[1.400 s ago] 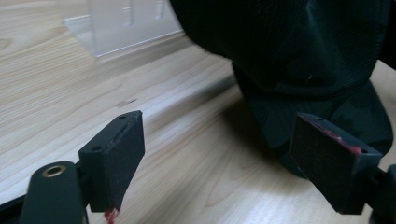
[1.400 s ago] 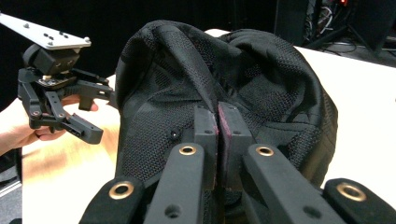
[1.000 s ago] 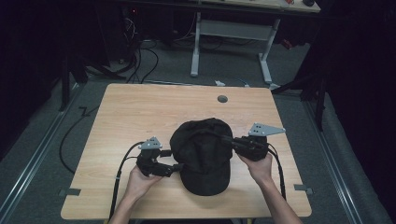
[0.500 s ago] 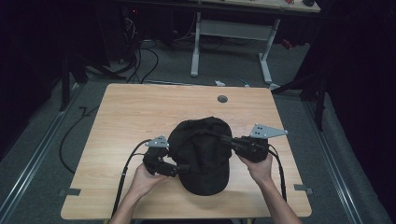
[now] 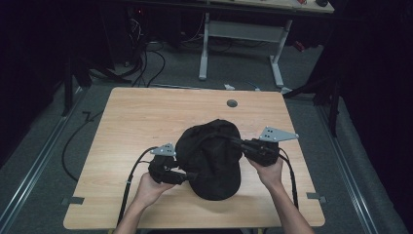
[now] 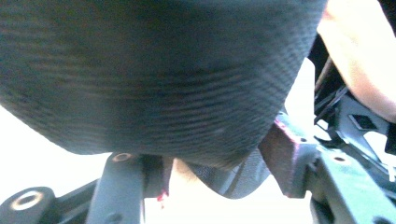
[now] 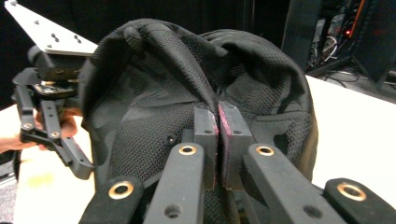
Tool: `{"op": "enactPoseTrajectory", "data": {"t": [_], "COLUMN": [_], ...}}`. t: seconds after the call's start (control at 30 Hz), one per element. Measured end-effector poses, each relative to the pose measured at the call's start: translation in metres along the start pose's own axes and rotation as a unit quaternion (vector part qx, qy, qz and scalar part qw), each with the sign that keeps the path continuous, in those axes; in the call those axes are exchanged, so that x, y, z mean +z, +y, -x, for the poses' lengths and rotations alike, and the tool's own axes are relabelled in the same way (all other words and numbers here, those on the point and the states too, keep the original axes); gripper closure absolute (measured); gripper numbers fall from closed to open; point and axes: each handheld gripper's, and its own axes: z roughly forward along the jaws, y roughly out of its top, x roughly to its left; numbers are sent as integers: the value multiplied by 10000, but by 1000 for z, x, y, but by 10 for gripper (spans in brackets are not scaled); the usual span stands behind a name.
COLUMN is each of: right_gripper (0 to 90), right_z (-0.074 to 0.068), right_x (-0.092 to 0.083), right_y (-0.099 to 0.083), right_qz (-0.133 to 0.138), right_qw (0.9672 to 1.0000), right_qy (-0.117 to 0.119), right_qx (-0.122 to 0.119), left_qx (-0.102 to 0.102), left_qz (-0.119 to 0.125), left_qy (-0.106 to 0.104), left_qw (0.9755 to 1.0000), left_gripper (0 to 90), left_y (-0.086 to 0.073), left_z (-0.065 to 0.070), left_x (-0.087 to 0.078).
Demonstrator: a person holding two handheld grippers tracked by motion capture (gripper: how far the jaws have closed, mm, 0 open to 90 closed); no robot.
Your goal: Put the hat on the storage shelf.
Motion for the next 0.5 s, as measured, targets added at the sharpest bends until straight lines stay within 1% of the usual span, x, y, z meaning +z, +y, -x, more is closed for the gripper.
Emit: {"op": "enactPoseTrajectory", "data": {"t": [0.13, 0.17, 0.2, 0.27, 0.3, 0.33, 0.37, 0.43, 0.47, 0.5], "right_gripper": [873, 873, 872, 870, 870, 869, 869, 863, 858, 850], "right_z": [2, 2, 2, 1, 0, 0, 0, 1, 1, 1], "right_x": [2, 3, 4, 5, 6, 6, 7, 8, 9, 9], "right_y": [0, 0, 0, 1, 1, 1, 1, 0, 0, 0], "right_qz": [42, 28, 15, -65, -59, -90, -123, -137, -155, -147], "right_qw": [10000, 10000, 10000, 9998, 9998, 9997, 9996, 9996, 9996, 9996], "right_qy": [-50, -58, -74, -140, -126, -126, -140, -149, -160, -164], "right_qx": [32, 23, -1, -138, -164, -183, -194, -189, -187, -200], "left_qx": [-101, -95, -64, -14, 13, -15, 106, 241, 285, 285], "left_qz": [48, 48, 40, 4, -36, -38, -23, 71, 103, 131], "left_qy": [-225, -269, -304, -318, -343, -355, -327, -286, -295, -305], "left_qw": [9997, 9996, 9995, 9995, 9994, 9994, 9994, 9993, 9991, 9990], "left_gripper": [575, 590, 605, 634, 641, 647, 652, 662, 666, 670], "left_y": [2, 2, 2, 0, -1, -1, -2, -3, -4, -4], "left_z": [2, 3, 5, 7, 8, 9, 10, 13, 14, 15], "left_x": [-7, -8, -10, -11, -12, -12, -13, -14, -15, -16]}}
